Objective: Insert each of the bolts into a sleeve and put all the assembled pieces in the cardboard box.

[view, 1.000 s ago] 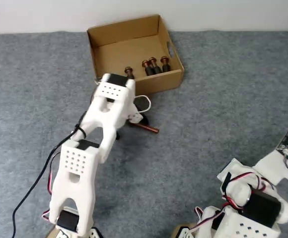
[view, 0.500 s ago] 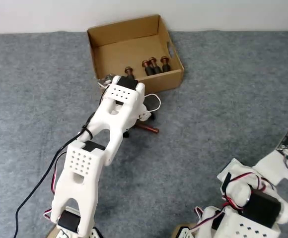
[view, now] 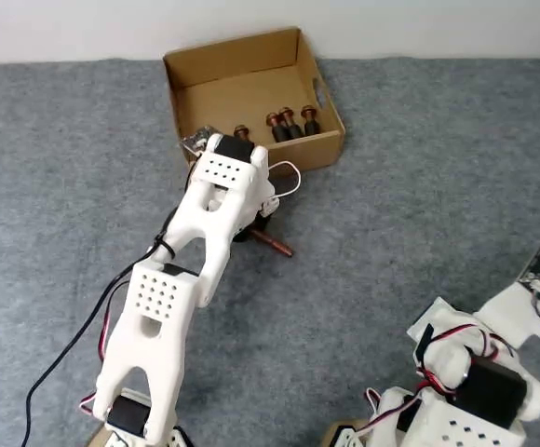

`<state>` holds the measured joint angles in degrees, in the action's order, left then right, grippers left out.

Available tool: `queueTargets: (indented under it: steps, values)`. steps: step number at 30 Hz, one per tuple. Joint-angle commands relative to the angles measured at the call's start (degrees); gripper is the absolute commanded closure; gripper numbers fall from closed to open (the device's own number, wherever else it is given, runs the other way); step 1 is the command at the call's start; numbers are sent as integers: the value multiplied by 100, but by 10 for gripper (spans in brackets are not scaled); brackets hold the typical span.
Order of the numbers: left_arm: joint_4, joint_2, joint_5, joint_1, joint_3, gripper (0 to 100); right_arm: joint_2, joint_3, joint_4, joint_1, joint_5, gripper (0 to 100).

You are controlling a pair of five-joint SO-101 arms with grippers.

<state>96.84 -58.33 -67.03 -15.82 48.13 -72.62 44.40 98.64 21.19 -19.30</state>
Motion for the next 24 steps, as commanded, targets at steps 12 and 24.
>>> queueTargets:
  steps: [12, 24]
  values:
    - [360, -334, 818, 527, 919, 885, 40, -44, -110, 57, -26, 990]
    - [360, -114, 668, -79, 295, 714, 40, -44, -110, 57, -26, 990]
